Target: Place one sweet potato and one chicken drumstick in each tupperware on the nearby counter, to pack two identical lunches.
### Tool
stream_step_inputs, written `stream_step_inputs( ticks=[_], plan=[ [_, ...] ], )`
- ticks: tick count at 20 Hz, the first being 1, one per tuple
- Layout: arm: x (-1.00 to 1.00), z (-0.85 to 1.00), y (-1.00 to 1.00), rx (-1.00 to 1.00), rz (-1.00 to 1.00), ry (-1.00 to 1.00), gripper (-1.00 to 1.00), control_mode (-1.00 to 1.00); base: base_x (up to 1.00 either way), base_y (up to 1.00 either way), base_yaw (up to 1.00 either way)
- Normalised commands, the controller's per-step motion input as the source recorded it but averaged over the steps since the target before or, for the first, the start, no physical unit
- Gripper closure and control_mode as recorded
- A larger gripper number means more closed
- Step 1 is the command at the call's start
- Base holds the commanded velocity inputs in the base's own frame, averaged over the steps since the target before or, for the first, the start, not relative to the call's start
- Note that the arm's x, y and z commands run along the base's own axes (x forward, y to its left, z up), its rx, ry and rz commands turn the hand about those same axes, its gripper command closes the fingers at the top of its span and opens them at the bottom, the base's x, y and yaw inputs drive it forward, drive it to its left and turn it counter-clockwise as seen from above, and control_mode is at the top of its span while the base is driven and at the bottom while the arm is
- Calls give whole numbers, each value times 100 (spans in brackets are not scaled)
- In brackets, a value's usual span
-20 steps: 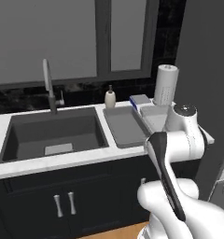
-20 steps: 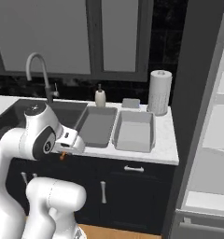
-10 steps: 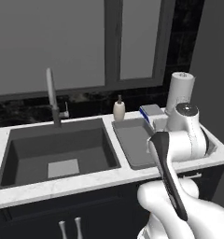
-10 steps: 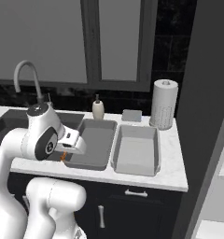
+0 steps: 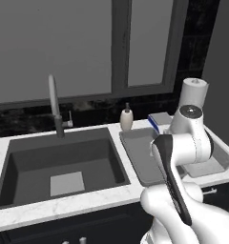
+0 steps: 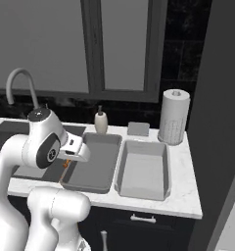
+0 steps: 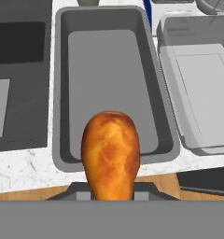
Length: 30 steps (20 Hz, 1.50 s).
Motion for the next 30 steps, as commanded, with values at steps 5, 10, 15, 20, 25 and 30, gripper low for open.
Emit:
stream_step_inputs(
  ticks=[5,10,15,20,25,30],
  plan=[
    [0,0,0,0,0,0,100,100,37,12,0],
    [28,0,0,0,0,0,100,-100,11,1,0],
    [75,-1,0,0,0,13,100,-100,0,0,0],
    [91,-6,0,1,0,29,100,-100,0,0,0],
    [99,-22,-11,4,0,27,100,-100,0,0,0],
    [46,-55,-12,2,0,-3,100,-100,0,0,0]
  ],
)
